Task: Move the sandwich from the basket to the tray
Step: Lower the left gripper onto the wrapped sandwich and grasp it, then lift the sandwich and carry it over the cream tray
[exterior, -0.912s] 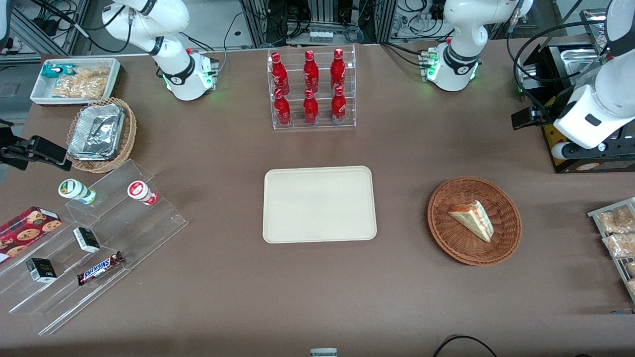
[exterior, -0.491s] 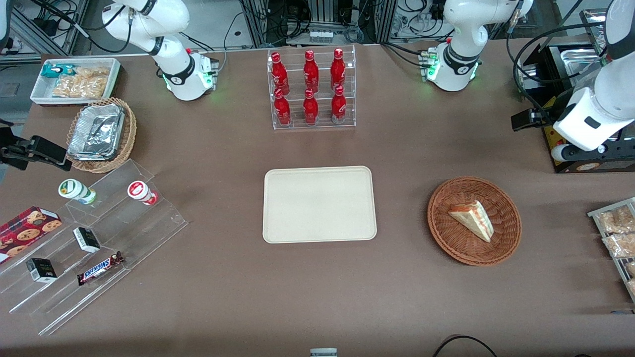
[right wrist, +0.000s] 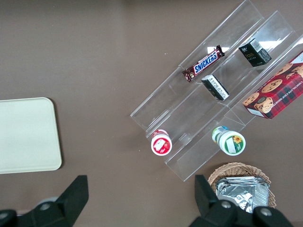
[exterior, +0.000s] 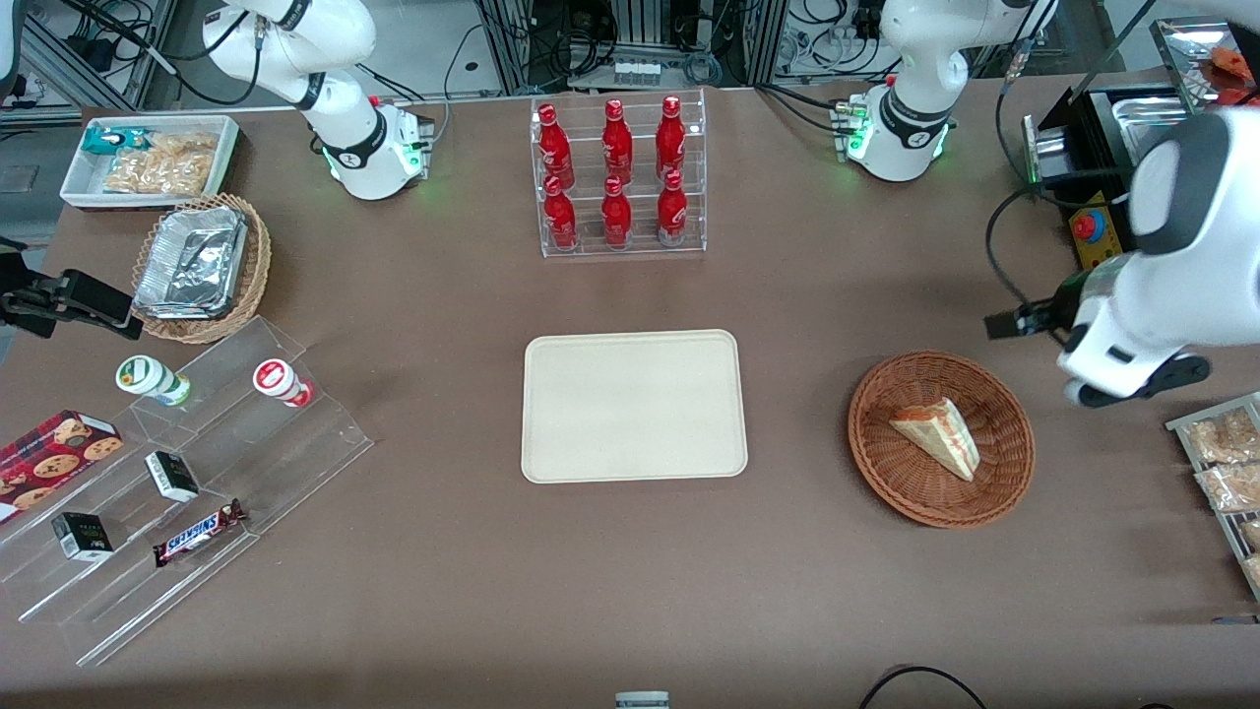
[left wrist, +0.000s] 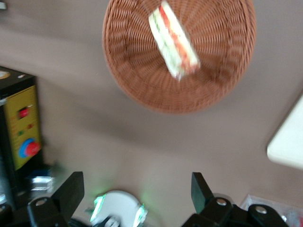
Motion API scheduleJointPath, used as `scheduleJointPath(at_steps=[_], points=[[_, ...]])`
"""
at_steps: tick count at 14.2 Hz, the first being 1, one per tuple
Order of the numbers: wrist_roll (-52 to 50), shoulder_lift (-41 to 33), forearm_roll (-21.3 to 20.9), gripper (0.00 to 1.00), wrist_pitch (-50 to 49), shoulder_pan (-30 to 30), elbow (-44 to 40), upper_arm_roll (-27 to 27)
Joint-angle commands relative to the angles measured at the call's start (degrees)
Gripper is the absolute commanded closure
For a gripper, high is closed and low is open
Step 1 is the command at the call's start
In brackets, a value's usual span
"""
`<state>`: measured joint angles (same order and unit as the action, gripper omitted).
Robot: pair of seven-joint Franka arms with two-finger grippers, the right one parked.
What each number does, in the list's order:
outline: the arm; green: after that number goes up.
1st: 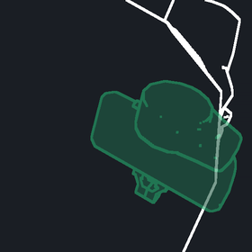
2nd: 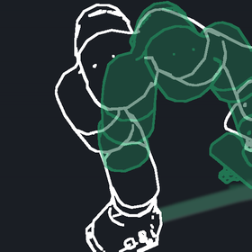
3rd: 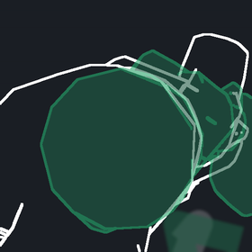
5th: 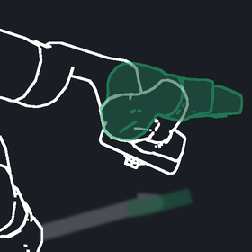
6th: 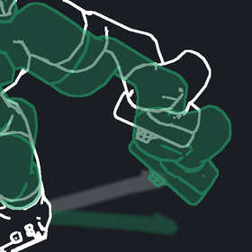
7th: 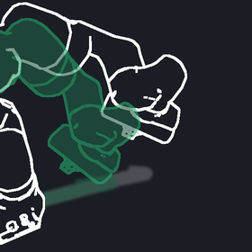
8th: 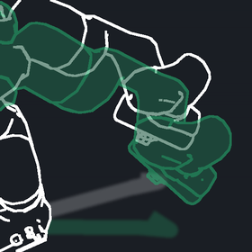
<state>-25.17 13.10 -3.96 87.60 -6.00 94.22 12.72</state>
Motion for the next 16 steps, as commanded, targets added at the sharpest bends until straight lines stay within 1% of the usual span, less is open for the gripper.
scheduleJointPath(at_steps=[1,3,6,10,15,16], points=[[-7.77,-1.77,-0.61,0.0,11.33,-0.24,10.17,0.38],[-12.08,-0.46,-0.61,0.0,17.32,-0.24,13.52,0.38],[-18.33,3.67,-0.7,0.0,22.6,-0.15,14.41,0.38],[-21.15,6.58,-0.61,0.0,30.42,-0.24,16.43,-0.32],[-21.59,8.34,0.35,0.0,34.12,-0.32,15.64,-0.41],[-23.07,9.3,0.44,0.0,35.0,-0.32,15.03,-0.41]])
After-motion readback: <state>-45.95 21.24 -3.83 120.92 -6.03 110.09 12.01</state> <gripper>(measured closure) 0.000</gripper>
